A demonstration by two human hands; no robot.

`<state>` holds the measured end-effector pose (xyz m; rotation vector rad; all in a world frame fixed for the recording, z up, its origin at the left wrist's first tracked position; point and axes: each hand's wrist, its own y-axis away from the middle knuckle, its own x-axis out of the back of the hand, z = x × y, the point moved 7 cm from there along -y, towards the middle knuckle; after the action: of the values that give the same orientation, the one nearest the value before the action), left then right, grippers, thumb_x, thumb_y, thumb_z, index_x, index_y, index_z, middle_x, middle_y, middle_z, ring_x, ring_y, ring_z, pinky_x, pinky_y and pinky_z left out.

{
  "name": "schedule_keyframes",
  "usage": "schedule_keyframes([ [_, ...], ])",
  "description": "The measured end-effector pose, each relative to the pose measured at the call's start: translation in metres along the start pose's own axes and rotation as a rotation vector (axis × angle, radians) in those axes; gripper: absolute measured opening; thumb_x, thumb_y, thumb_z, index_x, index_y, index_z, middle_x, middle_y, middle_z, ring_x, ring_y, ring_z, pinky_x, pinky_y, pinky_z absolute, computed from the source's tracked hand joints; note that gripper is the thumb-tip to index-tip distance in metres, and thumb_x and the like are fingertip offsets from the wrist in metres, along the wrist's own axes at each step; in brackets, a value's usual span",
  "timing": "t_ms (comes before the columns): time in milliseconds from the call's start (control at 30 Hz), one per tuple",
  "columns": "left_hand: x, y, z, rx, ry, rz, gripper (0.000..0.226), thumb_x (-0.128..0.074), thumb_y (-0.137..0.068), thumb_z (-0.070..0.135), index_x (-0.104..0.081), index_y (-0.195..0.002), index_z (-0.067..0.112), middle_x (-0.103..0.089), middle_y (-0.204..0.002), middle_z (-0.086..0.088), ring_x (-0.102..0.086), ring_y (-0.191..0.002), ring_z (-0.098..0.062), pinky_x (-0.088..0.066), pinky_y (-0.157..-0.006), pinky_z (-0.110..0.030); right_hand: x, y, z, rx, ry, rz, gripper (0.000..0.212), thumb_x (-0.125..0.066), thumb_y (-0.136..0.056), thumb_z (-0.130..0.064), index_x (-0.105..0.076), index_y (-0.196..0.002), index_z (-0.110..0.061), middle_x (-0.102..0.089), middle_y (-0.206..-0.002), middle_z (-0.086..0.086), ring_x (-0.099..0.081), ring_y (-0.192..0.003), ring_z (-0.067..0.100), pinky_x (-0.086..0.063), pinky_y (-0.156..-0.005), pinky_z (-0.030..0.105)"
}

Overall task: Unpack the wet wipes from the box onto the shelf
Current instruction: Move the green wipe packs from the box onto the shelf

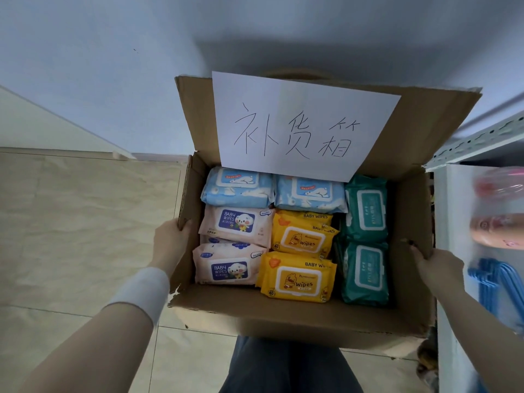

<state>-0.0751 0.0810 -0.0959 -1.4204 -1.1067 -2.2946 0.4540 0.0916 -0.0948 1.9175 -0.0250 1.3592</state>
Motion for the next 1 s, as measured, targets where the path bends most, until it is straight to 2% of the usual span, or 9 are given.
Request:
schedule_keyframes([
  [133, 0.002, -0.002, 0.004, -0.038, -0.054, -0.011, 0.03, -0.048, -0.094, 0.019, -0.064, -0.092, -0.007, -0.066, -0.09, -0.028, -0.06, -0.086, -0.042, -0.037, -0.066, -0.034, -0.002, -0.004, 0.002, -0.065, -0.034, -0.023, 0.04, -0.044, -0.097, -0.03, -0.05, -0.071, -0.001, -0.043, -0.057, 0.007, -0.04, -0.052, 0.019, -0.031, -0.053, 0.029],
  [333, 0.004, 0.0, 0.003, -0.077, -0.062, -0.006, 0.028, -0.049, -0.094, 0.016, -0.064, -0.088, -0.006, -0.066, -0.086, -0.027, -0.059, -0.083, -0.041, -0.035, -0.064, -0.032, -0.002, -0.004, 0.003, -0.027, -0.041, -0.019, 0.039, -0.042, -0.097, -0.029, -0.051, -0.069, -0.003, -0.047, -0.057, 0.007, -0.045, -0.052, 0.018, -0.032, -0.051, 0.027],
  [500, 0.005, 0.014, -0.005, -0.104, -0.057, 0.013, 0.027, -0.05, -0.093, 0.015, -0.063, -0.082, -0.007, -0.065, -0.081, -0.028, -0.058, -0.078, -0.04, -0.033, -0.063, -0.032, -0.002, 0.004, 0.013, -0.028, -0.073, 0.008, 0.037, -0.043, -0.097, -0.029, -0.052, -0.072, -0.003, -0.048, -0.059, 0.007, -0.048, -0.055, 0.021, -0.038, -0.057, 0.029],
  [633, 0.008, 0.028, -0.011, -0.113, -0.051, 0.005, 0.027, -0.05, -0.093, 0.014, -0.063, -0.08, -0.006, -0.064, -0.077, -0.026, -0.049, -0.067, -0.03, -0.033, -0.062, -0.032, 0.002, 0.017, 0.022, -0.037, -0.056, 0.031, 0.036, -0.043, -0.096, -0.031, -0.054, -0.077, -0.003, -0.05, -0.063, 0.007, -0.052, -0.063, 0.027, -0.041, -0.061, 0.031],
  [900, 0.02, 0.057, -0.013, -0.193, -0.098, -0.01, 0.028, -0.05, -0.094, 0.013, -0.06, -0.073, -0.003, -0.053, -0.062, -0.013, -0.049, -0.063, -0.031, -0.029, -0.056, -0.031, 0.003, 0.048, 0.047, -0.046, -0.052, 0.057, 0.033, -0.045, -0.096, -0.029, -0.054, -0.079, -0.003, -0.05, -0.066, 0.009, -0.05, -0.066, 0.027, -0.039, -0.062, 0.031],
  [1000, 0.026, 0.06, -0.011, -0.235, -0.117, -0.021, 0.028, -0.049, -0.094, 0.015, -0.061, -0.075, -0.003, -0.059, -0.066, -0.018, -0.049, -0.062, -0.03, -0.031, -0.056, -0.031, 0.002, 0.068, 0.058, -0.081, -0.047, 0.083, 0.036, -0.045, -0.096, -0.029, -0.058, -0.087, 0.003, -0.051, -0.073, 0.013, -0.048, -0.068, 0.027, -0.036, -0.062, 0.03],
])
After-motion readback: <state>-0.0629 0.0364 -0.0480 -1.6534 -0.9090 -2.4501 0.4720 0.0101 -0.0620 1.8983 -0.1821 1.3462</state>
